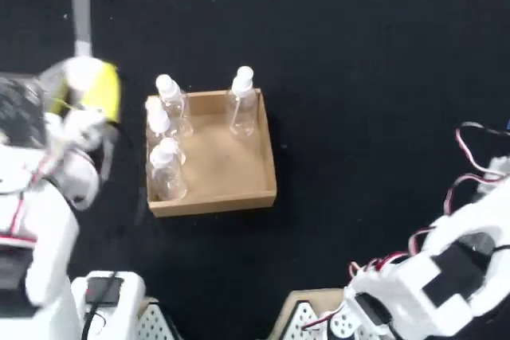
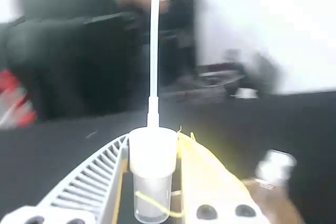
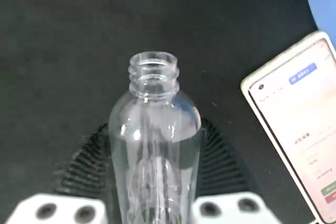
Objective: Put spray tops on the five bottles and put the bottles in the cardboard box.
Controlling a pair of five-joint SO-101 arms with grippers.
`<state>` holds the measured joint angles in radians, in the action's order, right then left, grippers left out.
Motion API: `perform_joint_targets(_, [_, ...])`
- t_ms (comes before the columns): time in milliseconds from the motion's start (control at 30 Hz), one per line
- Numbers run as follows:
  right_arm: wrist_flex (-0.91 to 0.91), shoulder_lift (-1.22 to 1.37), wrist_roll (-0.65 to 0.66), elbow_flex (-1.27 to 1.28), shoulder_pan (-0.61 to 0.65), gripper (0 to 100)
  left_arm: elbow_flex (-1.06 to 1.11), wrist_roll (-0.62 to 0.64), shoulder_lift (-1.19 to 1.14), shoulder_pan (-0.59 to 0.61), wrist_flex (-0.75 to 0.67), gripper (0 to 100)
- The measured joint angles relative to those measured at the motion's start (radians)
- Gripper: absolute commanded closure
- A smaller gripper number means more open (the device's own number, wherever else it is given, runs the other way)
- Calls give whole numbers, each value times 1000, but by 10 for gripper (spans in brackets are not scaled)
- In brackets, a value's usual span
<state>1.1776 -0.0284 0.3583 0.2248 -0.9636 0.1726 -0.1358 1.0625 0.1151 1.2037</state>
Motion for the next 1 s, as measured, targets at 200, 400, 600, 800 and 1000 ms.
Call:
perform_joint_targets(200, [98,-196,-78,-8,149,988,46,35,-98,315,2,970])
perform_joint_targets(400, [123,-368,-150,72,305,988,262,35,-178,525,2,970])
perform_joint_targets(600, [77,-520,-253,258,497,988,450,35,-239,631,2,970])
perform_joint_targets(800, [-77,-669,-334,473,709,988,611,38,-344,671,-21,970])
perform_joint_targets(1000, [-242,-743,-391,703,830,988,767,37,-446,689,-175,970])
